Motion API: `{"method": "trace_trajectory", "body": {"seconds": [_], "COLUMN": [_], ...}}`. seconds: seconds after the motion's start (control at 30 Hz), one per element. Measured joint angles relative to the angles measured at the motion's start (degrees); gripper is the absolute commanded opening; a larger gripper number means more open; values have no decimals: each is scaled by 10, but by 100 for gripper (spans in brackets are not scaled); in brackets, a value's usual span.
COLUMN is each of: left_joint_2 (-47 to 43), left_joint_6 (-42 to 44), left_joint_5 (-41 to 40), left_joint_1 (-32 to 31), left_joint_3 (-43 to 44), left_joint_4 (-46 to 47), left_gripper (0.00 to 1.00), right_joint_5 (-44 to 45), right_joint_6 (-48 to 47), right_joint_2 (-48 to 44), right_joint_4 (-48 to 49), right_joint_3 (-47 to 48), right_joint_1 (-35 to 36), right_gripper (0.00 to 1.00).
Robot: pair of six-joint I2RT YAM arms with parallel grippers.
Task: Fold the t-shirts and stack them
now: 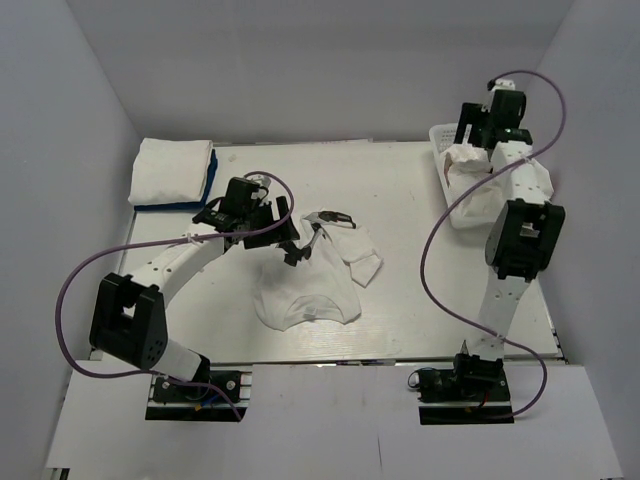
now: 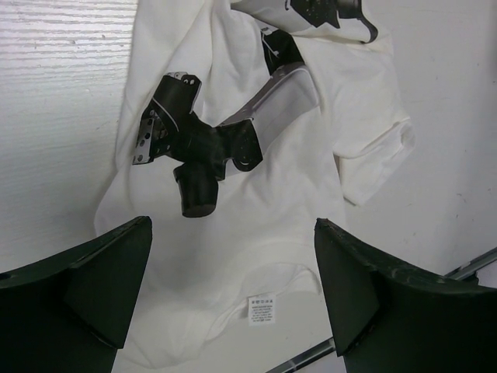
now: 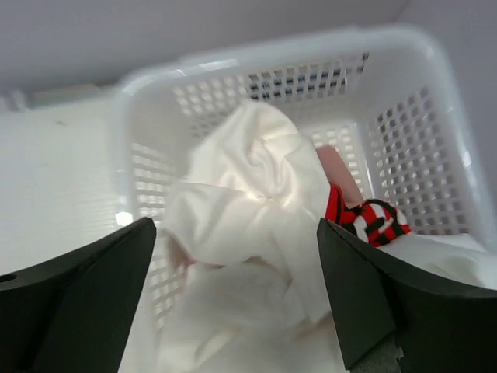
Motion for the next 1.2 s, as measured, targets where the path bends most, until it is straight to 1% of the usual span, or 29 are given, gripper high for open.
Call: {"method": "trace_trajectory", "body": {"seconds": [0.13,0.17,0.2,0.23,0.33,0.4,0.47,0.53,0.67,0.77,0.9,1.07,1.2], "left_joint_2": [-15,-20,-26,-32,-57,-74,-85,-89,-89,-88,-86,-77,-61], "left_joint_6": [3,4,5,9,13,16,19,20,21,22,22,16,8], "left_joint_5": [0,-3,-6,-11,-26,-35,-45,-54,-72,-83,-98,-111,-120], "left_joint_1": [-1,-1,-1,-1,-1,-1,-1,-1,-1,-1,-1,-1,-1], "left_joint_3": [0,0,0,0,0,0,0,0,0,0,7,23,35], "left_joint_4": [0,-1,-2,-4,-7,-10,-13,-18,-31,-40,-56,-69,-80], "left_gripper": [96,96,100,100,100,100,100,100,100,100,100,100,100], "right_joint_5": [-22,-17,-7,6,54,90,118,136,153,151,113,37,30], "right_joint_6": [18,28,36,47,78,102,121,137,155,158,152,127,112], "right_joint_2": [-133,-165,-190,-214,-254,-259,-247,-216,-142,-99,-49,15,94], "right_joint_4": [9,13,14,15,6,-9,-36,-68,-114,-126,-128,-93,-82], "right_joint_3": [-53,-68,-80,-94,-132,-166,-192,-195,-181,-164,-110,-45,23], "right_joint_1": [0,0,-1,-2,-9,-17,-27,-37,-51,-52,-50,-43,-27], "right_gripper": [90,90,90,90,90,90,90,90,90,90,90,90,90]}}
